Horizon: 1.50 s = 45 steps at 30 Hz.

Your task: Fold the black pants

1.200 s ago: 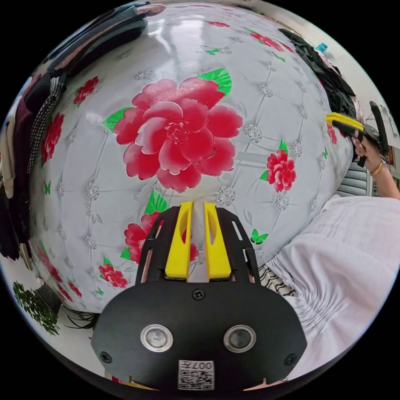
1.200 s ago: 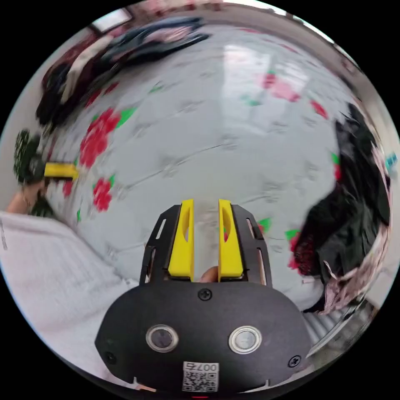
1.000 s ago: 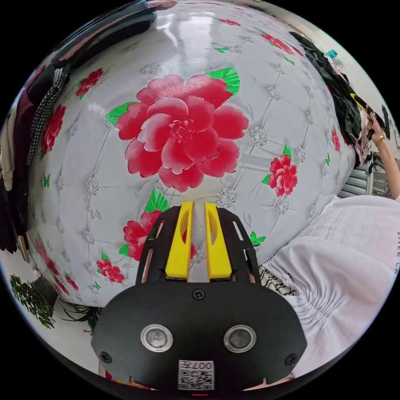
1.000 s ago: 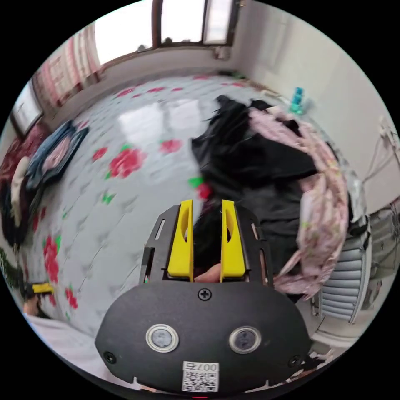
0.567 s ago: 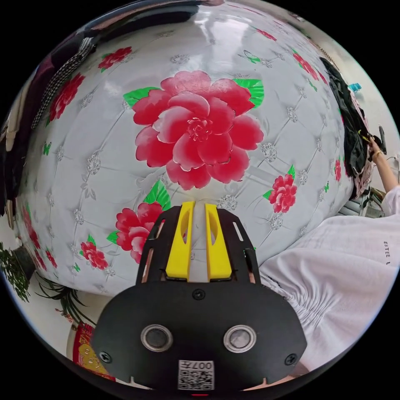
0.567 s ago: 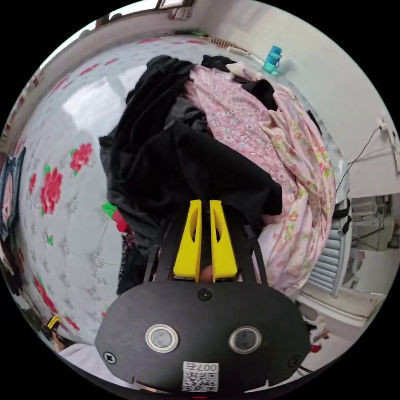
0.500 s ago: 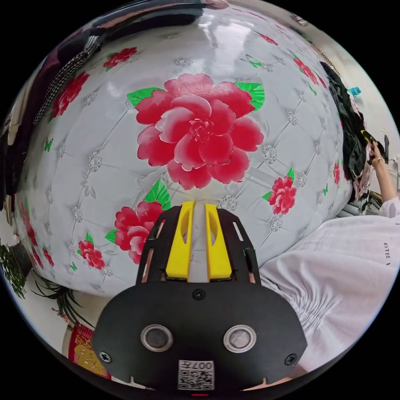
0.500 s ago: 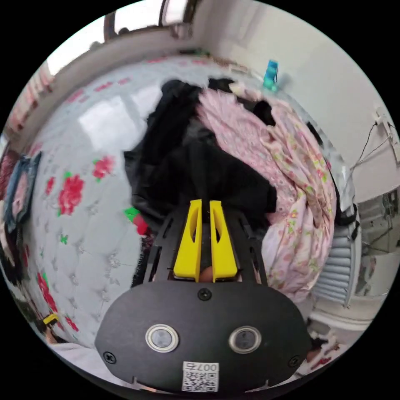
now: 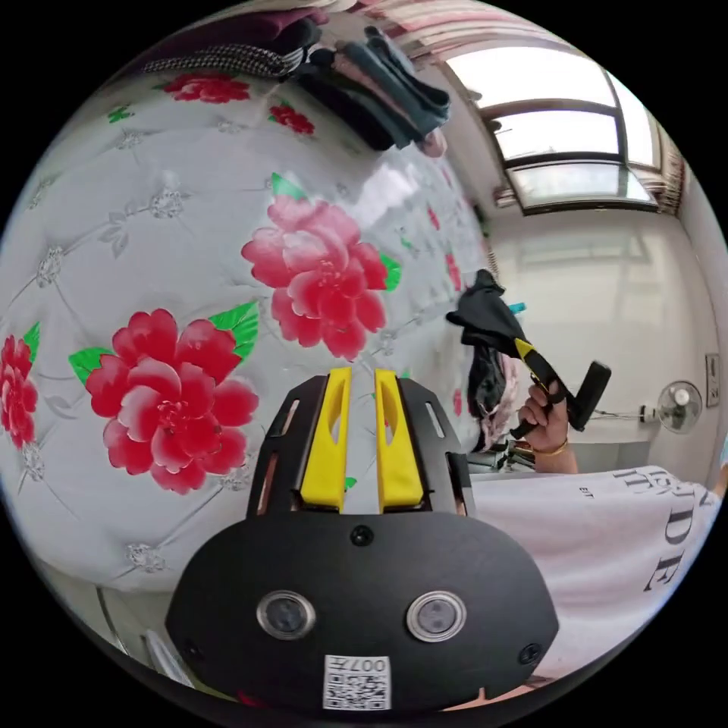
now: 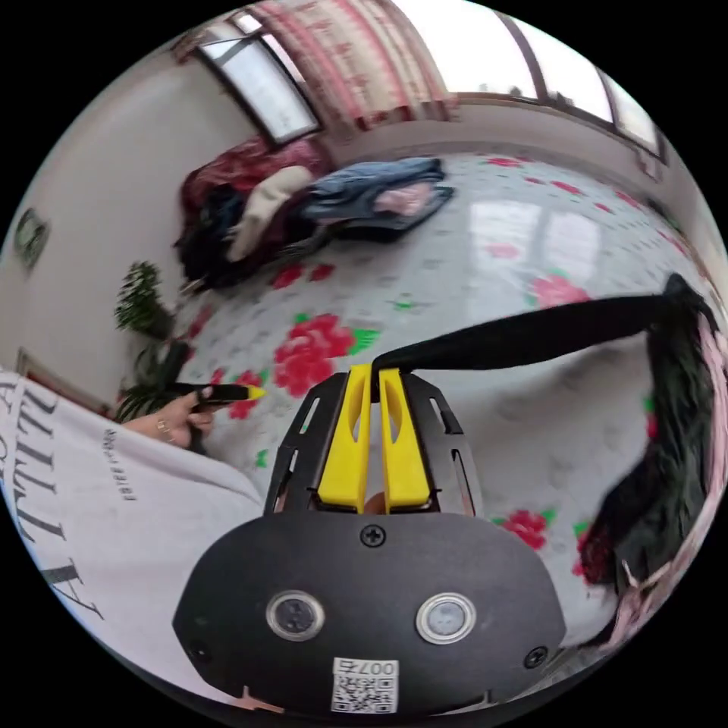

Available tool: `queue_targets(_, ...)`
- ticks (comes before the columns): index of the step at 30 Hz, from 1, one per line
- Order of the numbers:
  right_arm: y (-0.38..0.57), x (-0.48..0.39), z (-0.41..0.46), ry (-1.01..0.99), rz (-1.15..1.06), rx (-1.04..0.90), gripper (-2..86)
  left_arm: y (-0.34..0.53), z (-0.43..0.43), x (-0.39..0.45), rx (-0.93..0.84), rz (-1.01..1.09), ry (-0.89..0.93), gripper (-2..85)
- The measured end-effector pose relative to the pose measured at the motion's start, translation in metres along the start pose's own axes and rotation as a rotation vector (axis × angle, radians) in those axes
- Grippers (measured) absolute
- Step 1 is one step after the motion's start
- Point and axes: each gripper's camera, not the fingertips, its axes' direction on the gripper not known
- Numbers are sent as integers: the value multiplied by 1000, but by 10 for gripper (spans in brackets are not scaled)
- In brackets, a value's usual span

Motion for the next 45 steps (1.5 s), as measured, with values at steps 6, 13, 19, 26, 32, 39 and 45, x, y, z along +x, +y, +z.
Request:
queue_targets(6,-26,-148,39,-436,-530,-124,4,38,-91,2,96,137,-25,83)
queue_targets(13,-22,-162,72,-352,-546,-231,30,79,-196,-53,209,-33,-254,64)
queue_targets(19,-7,-59,69,-90,-151,-207,39,130,-295,-96,403,-299,-395,65)
queue_targets(26,-28,29,48,256,48,-186,36,109,-334,-46,333,-94,-657,69)
queue_targets(32,-70,85,67,375,66,-267,38,68,-309,-12,194,65,-483,84)
queue_targets(39,-78,151,120,370,78,-497,40,76,-221,-6,-114,-38,-623,75)
queue_targets(45,-86,150,98,387,-15,-397,7,57,-231,11,-91,-37,-673,-1)
